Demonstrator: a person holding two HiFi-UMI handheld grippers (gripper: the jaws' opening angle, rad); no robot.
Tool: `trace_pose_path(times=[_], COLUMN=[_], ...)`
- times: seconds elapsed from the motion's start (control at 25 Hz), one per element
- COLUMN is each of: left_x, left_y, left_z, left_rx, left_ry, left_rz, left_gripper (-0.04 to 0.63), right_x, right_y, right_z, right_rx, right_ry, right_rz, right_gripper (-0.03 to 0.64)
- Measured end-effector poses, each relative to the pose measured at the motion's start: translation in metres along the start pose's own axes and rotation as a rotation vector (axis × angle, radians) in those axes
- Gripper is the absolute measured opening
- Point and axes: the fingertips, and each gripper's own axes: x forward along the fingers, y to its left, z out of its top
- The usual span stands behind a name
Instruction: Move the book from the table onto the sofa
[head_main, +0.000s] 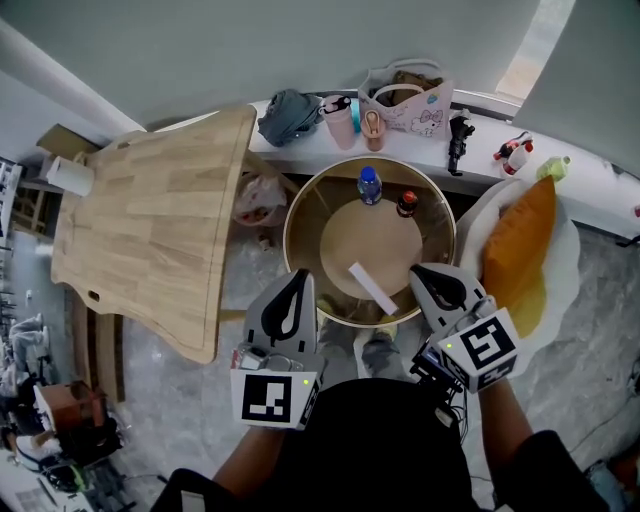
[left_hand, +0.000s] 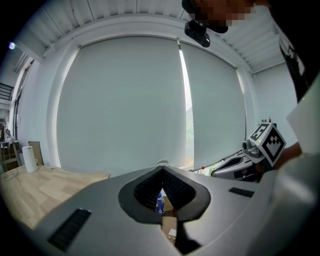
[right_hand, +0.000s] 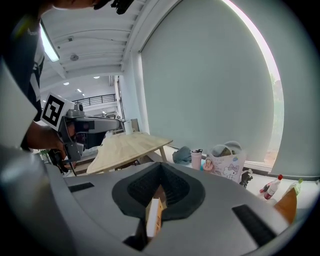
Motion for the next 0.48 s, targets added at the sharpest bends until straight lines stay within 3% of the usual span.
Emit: trace_pose_path(times=[0.28,0.48], left_x=[0.015,0.021], left_y=[0.007,0.016], left_z=[-0.017,-0.036], left_rx=[-0.038,-0.061], left_ry=[0.006,0.038], left_rz=[-0.020,-0.025], left_gripper=[0.010,0.011], right_x=[0.024,0.041], right_y=[0.002,0.003], right_z=[-0.028,-0.041], right_rx=[0.006,0.037], right_ry=[0.098,0.158], right_rz=[0.017,0.033], right_gripper=[0.014,0.092])
